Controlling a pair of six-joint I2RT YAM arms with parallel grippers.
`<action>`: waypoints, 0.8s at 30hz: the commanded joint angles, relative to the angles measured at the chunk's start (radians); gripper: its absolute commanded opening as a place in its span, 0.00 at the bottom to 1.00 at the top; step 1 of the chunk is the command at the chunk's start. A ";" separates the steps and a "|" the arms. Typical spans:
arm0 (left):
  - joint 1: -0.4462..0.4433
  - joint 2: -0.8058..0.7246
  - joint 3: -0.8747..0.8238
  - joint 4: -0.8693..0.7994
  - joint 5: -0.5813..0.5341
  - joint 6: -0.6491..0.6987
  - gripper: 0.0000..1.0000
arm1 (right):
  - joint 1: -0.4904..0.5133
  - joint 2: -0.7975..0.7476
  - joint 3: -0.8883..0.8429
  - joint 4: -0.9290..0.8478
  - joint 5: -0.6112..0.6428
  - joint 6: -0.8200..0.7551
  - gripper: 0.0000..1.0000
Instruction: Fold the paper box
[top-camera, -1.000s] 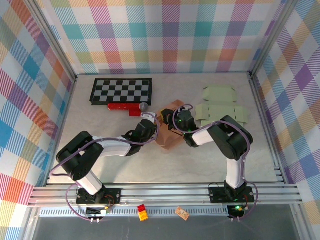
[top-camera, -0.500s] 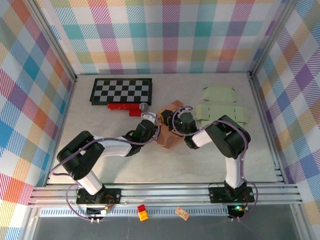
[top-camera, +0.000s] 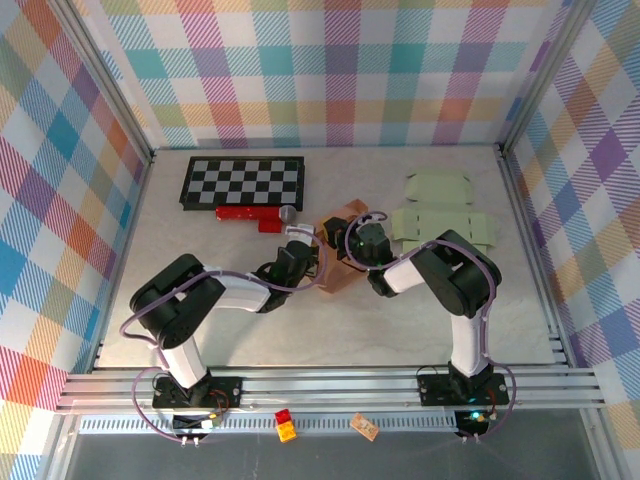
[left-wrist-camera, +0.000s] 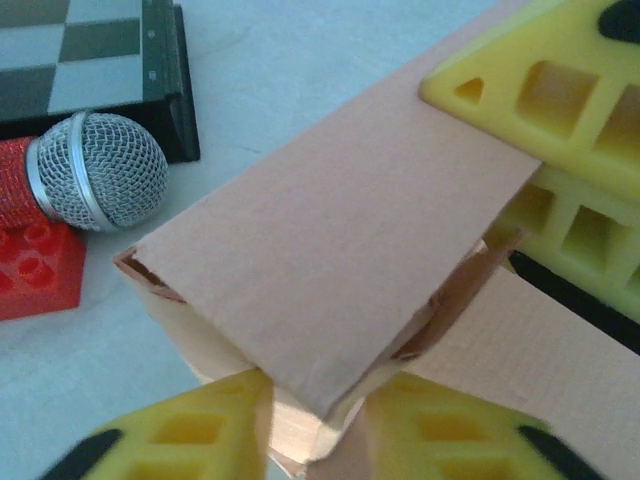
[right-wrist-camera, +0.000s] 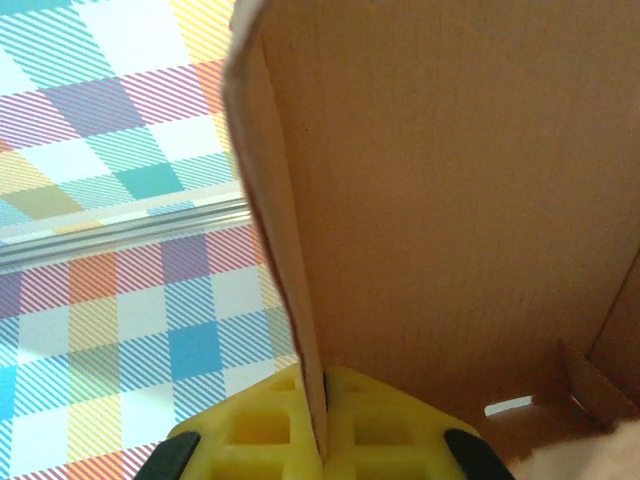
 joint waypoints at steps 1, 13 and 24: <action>0.011 0.035 0.041 0.071 -0.060 0.032 0.21 | 0.042 0.014 -0.012 -0.145 -0.099 0.029 0.00; 0.010 -0.010 0.035 0.066 -0.015 0.061 0.03 | 0.043 -0.065 0.051 -0.383 -0.087 0.040 0.00; 0.015 -0.079 -0.043 0.098 0.082 0.054 0.00 | 0.041 -0.130 0.136 -0.648 -0.107 0.023 0.00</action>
